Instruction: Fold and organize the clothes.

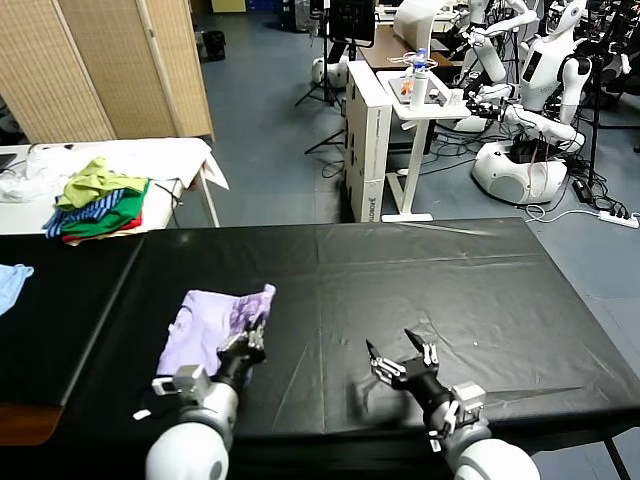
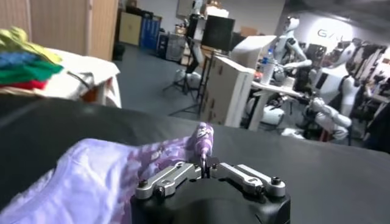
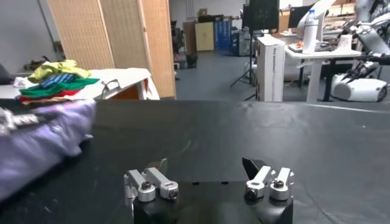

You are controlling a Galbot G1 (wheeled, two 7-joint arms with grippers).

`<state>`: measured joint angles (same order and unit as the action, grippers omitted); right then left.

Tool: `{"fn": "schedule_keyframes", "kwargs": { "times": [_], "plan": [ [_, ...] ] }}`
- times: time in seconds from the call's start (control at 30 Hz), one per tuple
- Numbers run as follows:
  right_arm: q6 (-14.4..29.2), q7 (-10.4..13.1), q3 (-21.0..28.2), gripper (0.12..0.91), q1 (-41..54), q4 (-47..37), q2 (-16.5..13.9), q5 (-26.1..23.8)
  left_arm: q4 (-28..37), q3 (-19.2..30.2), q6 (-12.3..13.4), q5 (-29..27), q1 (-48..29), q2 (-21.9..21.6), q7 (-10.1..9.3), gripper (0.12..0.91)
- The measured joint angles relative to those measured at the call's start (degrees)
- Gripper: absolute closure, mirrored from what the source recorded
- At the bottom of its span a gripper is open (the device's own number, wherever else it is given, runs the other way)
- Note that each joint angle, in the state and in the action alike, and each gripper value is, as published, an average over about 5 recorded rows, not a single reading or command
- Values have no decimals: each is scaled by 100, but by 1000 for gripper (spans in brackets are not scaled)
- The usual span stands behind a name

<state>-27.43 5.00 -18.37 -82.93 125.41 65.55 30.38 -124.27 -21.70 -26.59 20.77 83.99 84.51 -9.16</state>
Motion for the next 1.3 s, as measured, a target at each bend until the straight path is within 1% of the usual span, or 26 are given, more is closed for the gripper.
{"fn": "schedule_keyframes", "kwargs": {
  "times": [0.03,0.1,0.2,0.3,0.37,0.4,0.47,0.67,0.87,0.93,0.97,1.07,1.1,1.17,1.2,1.3],
  "plan": [
    [-43,42,64,118,78,-30,-15,143,5,32,4,-41,21,41,45,824],
    [-110,123,218,118,255,-107,-25,411,-3,78,16,-90,74,94,145,734],
    [-167,221,498,118,542,-260,9,704,-49,98,63,-113,162,117,320,546],
    [-206,287,822,118,835,-460,89,874,-116,65,165,-131,239,92,467,355],
    [-228,308,1044,118,1020,-611,163,941,-155,16,237,-175,270,54,507,239],
    [-242,321,1151,118,1107,-691,205,972,-169,-15,270,-205,279,29,508,196],
    [-266,352,1352,118,1266,-851,300,1022,-183,-88,334,-265,296,-26,499,143],
    [-288,422,1793,118,1610,-1301,609,1042,-192,-281,460,-434,386,-160,484,124],
    [-267,452,1916,120,1706,-1585,797,1002,-191,-387,507,-488,443,-189,471,123],
    [-254,453,1921,145,1710,-1640,819,997,-187,-422,523,-488,454,-198,466,123],
    [-248,450,1920,176,1711,-1665,827,993,-185,-438,531,-487,458,-203,464,123],
    [-240,442,1918,331,1716,-1716,846,976,-182,-479,547,-484,470,-218,458,123],
    [-240,440,1914,407,1714,-1724,852,967,-182,-490,551,-483,475,-222,456,123],
    [-241,438,1897,521,1704,-1729,861,950,-182,-510,561,-482,489,-230,454,123],
    [-241,435,1882,597,1695,-1726,863,942,-182,-519,567,-480,497,-233,452,123],
    [-239,425,1816,777,1654,-1697,851,924,-182,-545,583,-479,519,-238,445,123]
  ]
}}
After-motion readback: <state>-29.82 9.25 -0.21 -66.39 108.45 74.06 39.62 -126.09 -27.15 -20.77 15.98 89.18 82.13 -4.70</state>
